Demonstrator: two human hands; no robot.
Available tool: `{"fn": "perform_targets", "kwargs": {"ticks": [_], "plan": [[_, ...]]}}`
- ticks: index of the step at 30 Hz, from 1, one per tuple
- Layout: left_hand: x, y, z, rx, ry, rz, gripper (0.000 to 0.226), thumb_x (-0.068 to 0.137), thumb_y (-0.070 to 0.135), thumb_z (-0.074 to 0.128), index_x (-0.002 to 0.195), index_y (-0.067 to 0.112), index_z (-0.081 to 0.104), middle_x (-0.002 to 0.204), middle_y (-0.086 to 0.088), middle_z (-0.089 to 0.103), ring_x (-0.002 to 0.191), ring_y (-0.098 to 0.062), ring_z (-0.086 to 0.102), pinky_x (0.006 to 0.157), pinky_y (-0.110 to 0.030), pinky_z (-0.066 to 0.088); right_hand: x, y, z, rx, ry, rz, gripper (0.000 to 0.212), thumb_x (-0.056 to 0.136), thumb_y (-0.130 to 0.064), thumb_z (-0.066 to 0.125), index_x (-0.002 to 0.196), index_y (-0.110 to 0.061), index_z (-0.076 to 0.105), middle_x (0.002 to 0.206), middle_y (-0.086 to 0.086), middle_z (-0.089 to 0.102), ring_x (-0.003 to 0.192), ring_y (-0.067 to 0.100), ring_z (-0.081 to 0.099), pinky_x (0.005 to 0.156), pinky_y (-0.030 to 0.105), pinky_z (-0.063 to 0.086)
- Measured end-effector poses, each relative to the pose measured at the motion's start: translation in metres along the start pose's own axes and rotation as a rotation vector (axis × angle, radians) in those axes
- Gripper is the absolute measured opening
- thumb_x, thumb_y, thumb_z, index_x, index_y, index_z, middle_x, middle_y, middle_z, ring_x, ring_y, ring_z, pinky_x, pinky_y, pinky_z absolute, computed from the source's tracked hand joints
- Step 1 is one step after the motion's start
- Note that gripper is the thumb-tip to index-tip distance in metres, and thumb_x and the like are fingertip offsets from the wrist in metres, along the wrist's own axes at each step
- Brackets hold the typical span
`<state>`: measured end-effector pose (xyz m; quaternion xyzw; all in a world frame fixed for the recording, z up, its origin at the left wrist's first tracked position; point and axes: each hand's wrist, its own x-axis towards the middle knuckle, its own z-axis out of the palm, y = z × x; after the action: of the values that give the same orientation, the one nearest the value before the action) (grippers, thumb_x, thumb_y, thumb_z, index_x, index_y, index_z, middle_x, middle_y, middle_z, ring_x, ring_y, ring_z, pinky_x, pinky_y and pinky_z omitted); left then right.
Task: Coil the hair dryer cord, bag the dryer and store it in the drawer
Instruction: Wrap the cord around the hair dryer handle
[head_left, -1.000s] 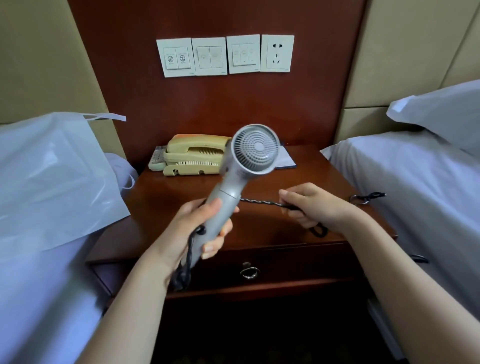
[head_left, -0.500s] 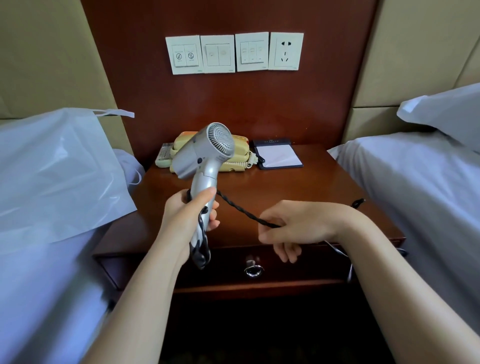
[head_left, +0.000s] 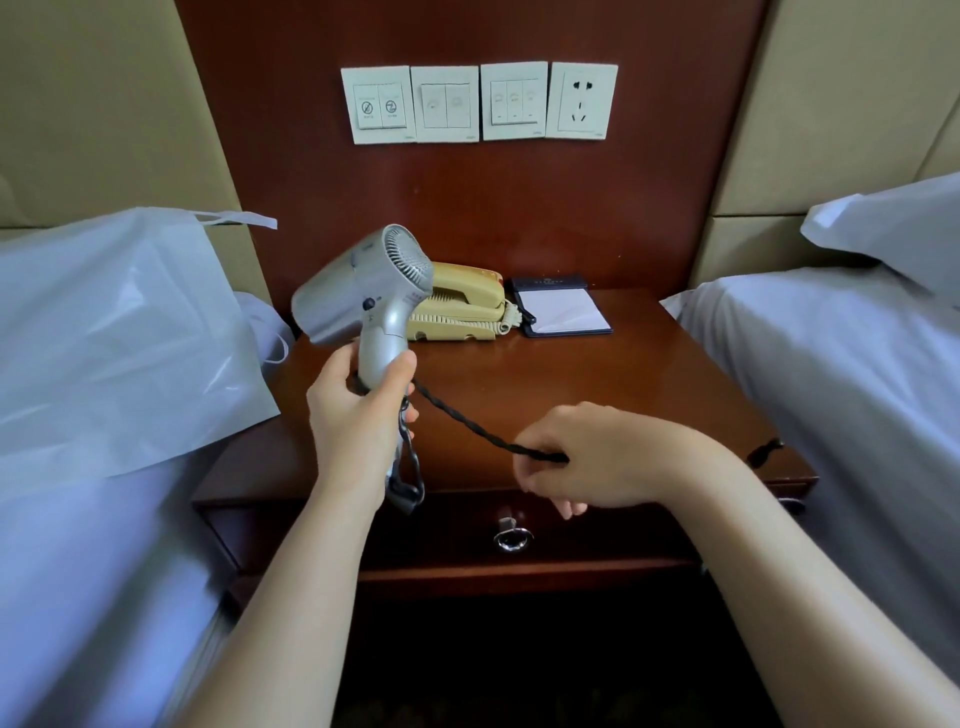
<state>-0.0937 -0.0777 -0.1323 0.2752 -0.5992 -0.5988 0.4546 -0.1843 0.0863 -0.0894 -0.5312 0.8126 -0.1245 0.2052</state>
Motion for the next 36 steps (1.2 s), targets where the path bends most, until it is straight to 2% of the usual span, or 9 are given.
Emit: {"fn": "perform_targets", "kwargs": {"ticks": [6, 10, 13, 16, 19, 23, 26, 29, 36], "plan": [[0.007, -0.004, -0.011, 0.1, 0.078, 0.101, 0.022, 0.086, 0.029, 0.061, 0.099, 0.012, 0.059, 0.07, -0.002, 0.058, 0.045, -0.009, 0.052, 0.049, -0.029, 0.045, 0.003, -0.001, -0.003, 0.233, -0.045, -0.127, 0.009, 0.09, -0.014, 0.054, 0.088, -0.01, 0.062, 0.059, -0.001, 0.063, 0.055, 0.01, 0.059, 0.062, 0.02, 0.049], [0.009, -0.005, -0.016, 0.292, -0.01, 0.141, 0.03, 0.089, 0.032, 0.057, 0.116, 0.019, 0.055, 0.081, 0.0, 0.061, 0.051, -0.005, 0.057, 0.061, -0.038, 0.057, -0.003, 0.007, -0.012, 0.497, 0.163, -0.21, 0.028, 0.086, -0.027, 0.057, 0.075, -0.002, 0.063, 0.049, -0.002, 0.047, 0.048, 0.012, 0.041, 0.05, 0.016, 0.034], [0.009, -0.003, -0.017, 0.42, -0.06, 0.139, 0.042, 0.089, 0.035, 0.055, 0.129, 0.023, 0.047, 0.091, 0.002, 0.061, 0.074, -0.018, 0.065, 0.076, -0.046, 0.057, -0.005, 0.007, -0.017, 0.578, 0.27, -0.276, 0.029, 0.082, -0.026, 0.054, 0.077, 0.0, 0.066, 0.046, -0.002, 0.045, 0.049, 0.013, 0.04, 0.054, 0.018, 0.037], [0.004, 0.002, -0.017, 0.621, -0.089, 0.165, 0.045, 0.085, 0.032, 0.06, 0.128, 0.026, 0.045, 0.102, -0.003, 0.061, 0.088, -0.03, 0.061, 0.078, -0.041, 0.052, -0.008, -0.001, -0.017, 0.344, 0.467, -0.299, 0.026, 0.088, -0.02, 0.058, 0.069, -0.005, 0.065, 0.046, -0.004, 0.046, 0.045, 0.007, 0.039, 0.048, 0.016, 0.032], [-0.005, 0.006, -0.015, 0.814, -0.133, 0.162, 0.041, 0.078, 0.025, 0.064, 0.116, 0.027, 0.05, 0.098, -0.003, 0.062, 0.092, -0.033, 0.057, 0.078, -0.041, 0.05, -0.01, -0.013, -0.019, 0.074, 0.602, -0.334, 0.033, 0.091, -0.024, 0.056, 0.063, -0.006, 0.06, 0.051, 0.005, 0.048, 0.049, 0.021, 0.041, 0.047, 0.026, 0.031], [-0.019, 0.01, -0.001, 0.925, -0.188, 0.099, 0.041, 0.068, 0.056, 0.065, 0.094, 0.026, 0.053, 0.088, 0.002, 0.063, 0.086, -0.029, 0.058, 0.069, -0.035, 0.044, -0.012, -0.023, -0.022, -0.047, 0.689, -0.397, 0.033, 0.091, -0.026, 0.055, 0.062, -0.01, 0.057, 0.049, 0.0, 0.046, 0.05, 0.023, 0.041, 0.048, 0.031, 0.034], [-0.026, 0.013, 0.008, 0.914, -0.235, 0.047, 0.051, 0.065, 0.073, 0.051, 0.078, 0.023, 0.05, 0.075, 0.005, 0.058, 0.075, -0.024, 0.055, 0.061, -0.033, 0.04, -0.012, -0.033, -0.019, -0.027, 0.678, -0.447, 0.025, 0.088, -0.023, 0.055, 0.066, -0.014, 0.063, 0.047, -0.01, 0.044, 0.052, 0.013, 0.044, 0.046, 0.023, 0.032], [-0.029, 0.014, 0.011, 0.944, -0.252, 0.063, 0.051, 0.076, 0.07, 0.038, 0.08, 0.021, 0.052, 0.074, 0.001, 0.055, 0.075, -0.03, 0.051, 0.065, -0.034, 0.04, -0.01, -0.034, -0.018, 0.018, 0.641, -0.449, 0.029, 0.088, -0.026, 0.052, 0.067, -0.01, 0.064, 0.052, -0.002, 0.051, 0.055, 0.017, 0.046, 0.048, 0.027, 0.033], [-0.027, 0.018, 0.0, 1.12, -0.117, 0.373, 0.038, 0.089, 0.054, 0.038, 0.09, 0.019, 0.051, 0.081, -0.006, 0.058, 0.084, -0.039, 0.059, 0.062, -0.033, 0.034, -0.014, 0.007, -0.024, 0.619, 0.254, -0.361, 0.043, 0.085, -0.039, 0.05, 0.079, -0.001, 0.067, 0.052, 0.008, 0.054, 0.042, 0.011, 0.036, 0.047, 0.02, 0.034]]}}
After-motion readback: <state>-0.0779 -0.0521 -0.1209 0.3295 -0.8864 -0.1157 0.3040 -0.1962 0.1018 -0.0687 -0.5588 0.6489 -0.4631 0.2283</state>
